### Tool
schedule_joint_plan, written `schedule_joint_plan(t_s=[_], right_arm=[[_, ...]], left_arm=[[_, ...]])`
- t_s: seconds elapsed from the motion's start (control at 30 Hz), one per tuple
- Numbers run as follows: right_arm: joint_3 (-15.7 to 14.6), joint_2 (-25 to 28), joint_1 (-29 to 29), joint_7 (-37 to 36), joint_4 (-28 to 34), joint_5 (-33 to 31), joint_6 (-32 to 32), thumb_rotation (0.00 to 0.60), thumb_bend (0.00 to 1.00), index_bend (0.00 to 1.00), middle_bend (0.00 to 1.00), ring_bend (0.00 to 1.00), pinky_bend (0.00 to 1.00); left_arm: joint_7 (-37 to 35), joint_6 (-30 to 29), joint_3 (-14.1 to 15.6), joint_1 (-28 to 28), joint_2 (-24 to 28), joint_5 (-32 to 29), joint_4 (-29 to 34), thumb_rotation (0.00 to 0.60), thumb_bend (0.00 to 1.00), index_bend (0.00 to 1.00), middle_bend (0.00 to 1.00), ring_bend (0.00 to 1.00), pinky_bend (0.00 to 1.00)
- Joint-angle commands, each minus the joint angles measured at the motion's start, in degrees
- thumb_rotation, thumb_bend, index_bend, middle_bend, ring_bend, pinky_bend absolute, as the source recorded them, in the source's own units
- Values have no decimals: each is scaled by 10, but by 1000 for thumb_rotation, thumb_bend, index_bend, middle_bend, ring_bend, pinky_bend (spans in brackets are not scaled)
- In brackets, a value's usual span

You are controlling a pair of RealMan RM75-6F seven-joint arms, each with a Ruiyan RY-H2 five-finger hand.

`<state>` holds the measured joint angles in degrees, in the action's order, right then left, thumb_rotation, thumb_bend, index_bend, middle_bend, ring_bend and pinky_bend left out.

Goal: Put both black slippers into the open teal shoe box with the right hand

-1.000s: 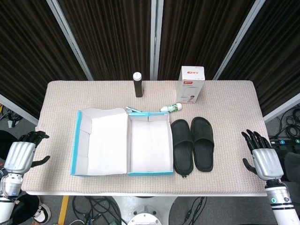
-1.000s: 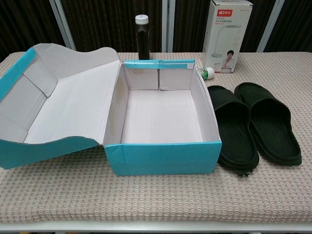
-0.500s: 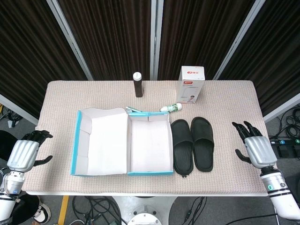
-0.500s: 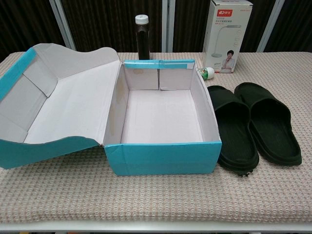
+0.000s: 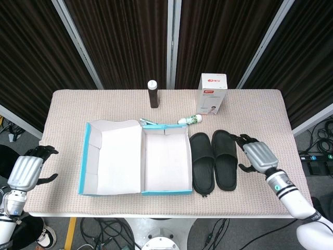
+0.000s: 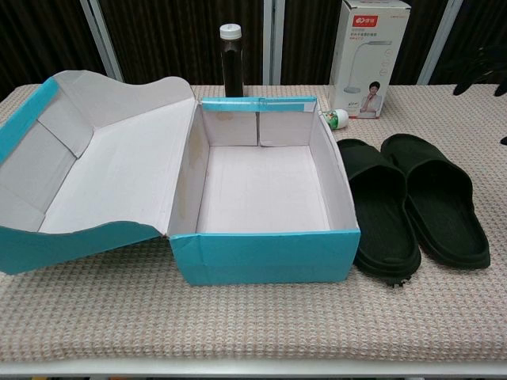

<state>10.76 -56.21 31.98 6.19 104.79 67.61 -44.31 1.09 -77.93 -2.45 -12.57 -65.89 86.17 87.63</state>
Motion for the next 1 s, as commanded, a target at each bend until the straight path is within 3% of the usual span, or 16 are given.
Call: schedule_joint_plan(t_s=[0.03, 0.13, 0.37, 0.73, 1.0], right_arm=[[3, -31, 49, 25, -22, -48, 41, 600, 132, 55, 123, 40, 97], [-2, -51, 81, 50, -35, -93, 66, 600, 98, 49, 84, 0, 31], [-26, -103, 152, 96, -79, -199, 95, 600, 88, 5, 52, 0, 0], [-71, -174, 239, 176, -123, -354, 54, 600, 89, 0, 52, 0, 0], [-87, -199, 278, 220, -122, -432, 12, 600, 98, 0, 65, 0, 0]], left_arm=[[-3, 2, 1, -1, 2, 1, 0, 600, 135, 306, 253, 219, 323], [-9, 4, 3, -2, 3, 2, -2, 600, 135, 306, 253, 219, 324], [-25, 9, 7, -2, 3, 3, -13, 600, 135, 306, 253, 219, 323], [-60, 28, 11, -7, 4, -2, -34, 600, 135, 306, 254, 219, 324], [-83, 39, 14, -12, -1, -1, -54, 600, 135, 307, 258, 219, 324]])
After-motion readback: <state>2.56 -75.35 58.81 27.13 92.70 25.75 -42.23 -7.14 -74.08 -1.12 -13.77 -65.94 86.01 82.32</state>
